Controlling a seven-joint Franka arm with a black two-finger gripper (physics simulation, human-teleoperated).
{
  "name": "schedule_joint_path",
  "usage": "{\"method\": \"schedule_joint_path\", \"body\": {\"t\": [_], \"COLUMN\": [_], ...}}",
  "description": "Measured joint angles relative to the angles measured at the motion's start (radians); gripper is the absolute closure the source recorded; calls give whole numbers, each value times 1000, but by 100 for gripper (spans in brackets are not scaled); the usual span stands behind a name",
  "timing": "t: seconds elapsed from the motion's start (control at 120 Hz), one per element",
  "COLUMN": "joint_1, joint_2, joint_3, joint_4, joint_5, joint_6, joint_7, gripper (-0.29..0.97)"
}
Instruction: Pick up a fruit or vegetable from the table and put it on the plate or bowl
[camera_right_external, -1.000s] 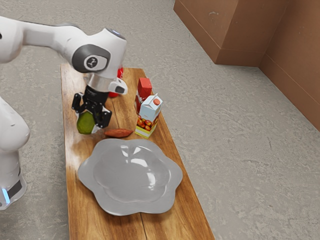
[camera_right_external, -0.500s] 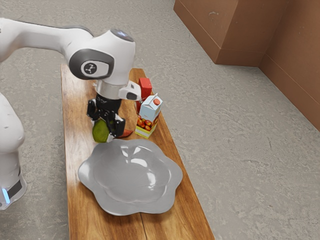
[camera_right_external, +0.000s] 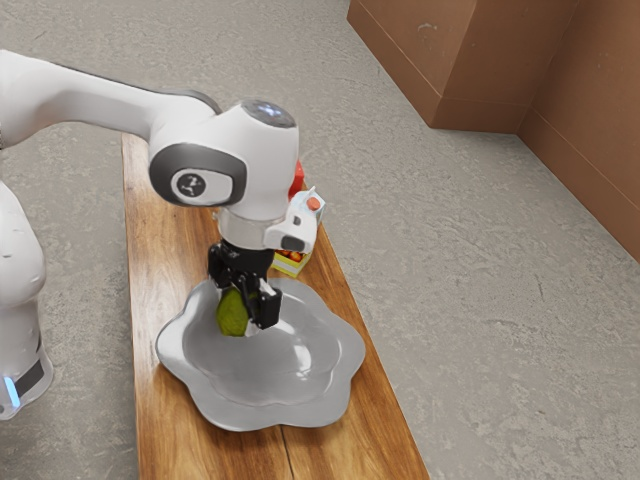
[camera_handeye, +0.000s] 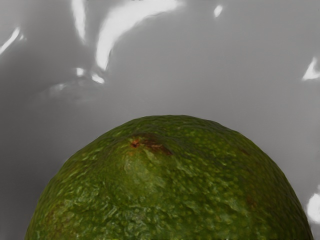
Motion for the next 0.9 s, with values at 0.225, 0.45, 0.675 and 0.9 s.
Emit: {"method": "schedule_joint_path", "body": {"t": [0.225,0.45,0.675,0.9], "joint_1": [10,16,43,-23], "joint_2": [58,91,89,26], "joint_3": [-58,-105,-96,340], "joint_4": [-20,-44,-30,385], "joint_5": [-12,-24,-47,131], "joint_6": [154,258,257,-194], "joint_7": [-17,-31,-31,-31], "gripper": [33,27,7,3]}}
